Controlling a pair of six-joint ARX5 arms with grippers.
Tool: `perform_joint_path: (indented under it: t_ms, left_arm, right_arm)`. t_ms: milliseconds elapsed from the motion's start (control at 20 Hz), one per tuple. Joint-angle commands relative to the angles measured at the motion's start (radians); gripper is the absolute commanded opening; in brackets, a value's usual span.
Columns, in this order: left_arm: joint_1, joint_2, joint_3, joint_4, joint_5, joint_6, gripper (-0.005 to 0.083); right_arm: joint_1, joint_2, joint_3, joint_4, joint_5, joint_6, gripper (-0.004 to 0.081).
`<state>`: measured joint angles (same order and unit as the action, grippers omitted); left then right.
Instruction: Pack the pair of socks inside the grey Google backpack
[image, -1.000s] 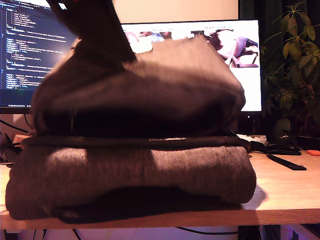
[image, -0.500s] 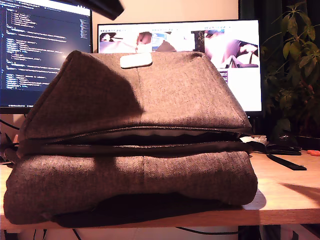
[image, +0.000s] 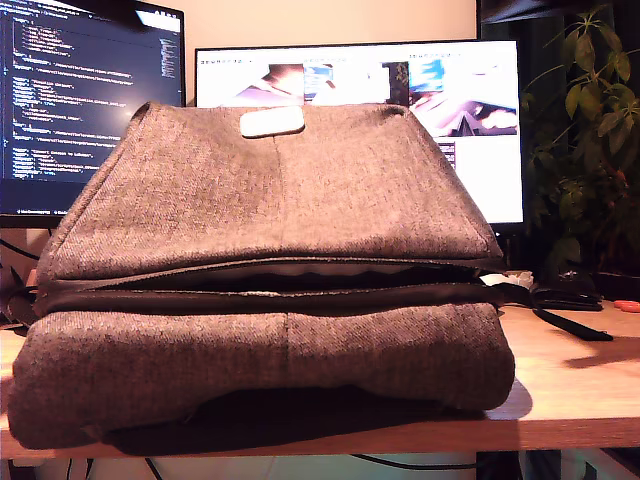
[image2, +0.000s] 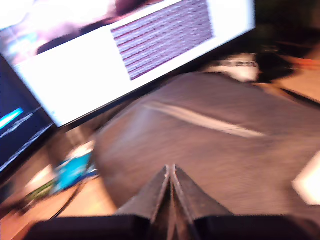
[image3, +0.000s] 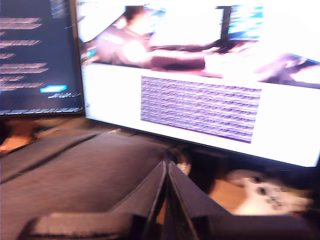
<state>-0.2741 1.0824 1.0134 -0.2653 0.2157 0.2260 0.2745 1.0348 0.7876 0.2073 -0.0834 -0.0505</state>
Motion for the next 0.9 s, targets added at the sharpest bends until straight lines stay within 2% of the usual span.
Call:
perform_joint_path:
  t_ms: [0,200,550,850]
  left_arm:
    - [0.024,-0.011,-0.015,0.004,0.016,-0.018,-0.0021]
    - [0.062,-0.095,-0.110,0.013,0.026,-0.038,-0.0021]
    - [0.074,-0.353,-0.336,0.024,0.014,-0.149,-0.0021]
    - [0.073,-0.544,-0.370,-0.076,0.008,-0.190,-0.0021]
  right_arm:
    - [-0.044,-0.023,0.005,-0.027,-0.032,0.001,-0.0010]
    - [-0.101,-0.076,0.005,-0.140,-0.068,-0.004,-0.0010]
    - [-0.105,-0.251,-0.003,-0.382,-0.066,-0.003,-0.0010]
    - [-0.105,-0.395,-0.015,-0.578,-0.064,0.004,-0.0010]
